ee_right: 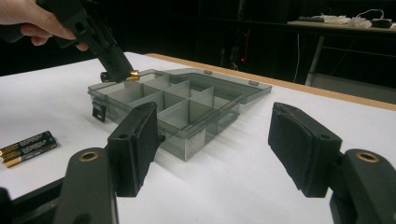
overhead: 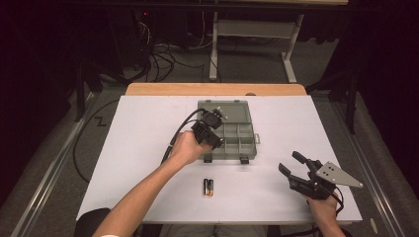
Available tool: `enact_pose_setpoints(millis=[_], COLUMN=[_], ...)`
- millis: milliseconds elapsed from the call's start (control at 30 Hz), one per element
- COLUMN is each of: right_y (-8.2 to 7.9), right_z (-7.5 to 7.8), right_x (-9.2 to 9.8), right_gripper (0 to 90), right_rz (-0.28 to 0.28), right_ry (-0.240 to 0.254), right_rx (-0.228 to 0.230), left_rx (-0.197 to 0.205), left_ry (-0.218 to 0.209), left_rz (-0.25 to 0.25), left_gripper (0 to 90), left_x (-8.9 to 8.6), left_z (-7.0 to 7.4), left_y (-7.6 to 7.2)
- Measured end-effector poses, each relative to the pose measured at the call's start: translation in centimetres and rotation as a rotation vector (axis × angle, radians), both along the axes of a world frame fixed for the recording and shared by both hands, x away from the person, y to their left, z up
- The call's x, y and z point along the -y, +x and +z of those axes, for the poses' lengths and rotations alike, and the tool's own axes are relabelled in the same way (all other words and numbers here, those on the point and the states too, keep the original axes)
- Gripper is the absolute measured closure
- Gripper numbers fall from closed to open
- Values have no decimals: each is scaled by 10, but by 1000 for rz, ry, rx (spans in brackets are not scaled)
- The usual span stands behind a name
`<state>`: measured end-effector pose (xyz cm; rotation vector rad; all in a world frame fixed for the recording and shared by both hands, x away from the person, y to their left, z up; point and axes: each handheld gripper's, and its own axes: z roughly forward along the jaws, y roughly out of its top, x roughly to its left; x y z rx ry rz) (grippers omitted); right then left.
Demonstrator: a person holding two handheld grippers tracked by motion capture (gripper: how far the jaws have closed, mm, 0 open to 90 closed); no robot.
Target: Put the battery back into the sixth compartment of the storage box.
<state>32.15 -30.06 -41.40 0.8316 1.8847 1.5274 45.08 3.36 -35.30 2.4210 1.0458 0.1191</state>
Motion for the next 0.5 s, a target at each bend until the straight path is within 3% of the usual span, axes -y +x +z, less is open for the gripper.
enact_pose_setpoints(millis=[500], right_y=[0], right_z=[0], right_x=[0], right_gripper=[351], right_rz=[-1], right_ry=[-3], right_rx=[-1], left_rx=[-17], left_ry=[27], left_rz=[-4], left_gripper=[756], left_x=[11], left_z=[-9], left_y=[10])
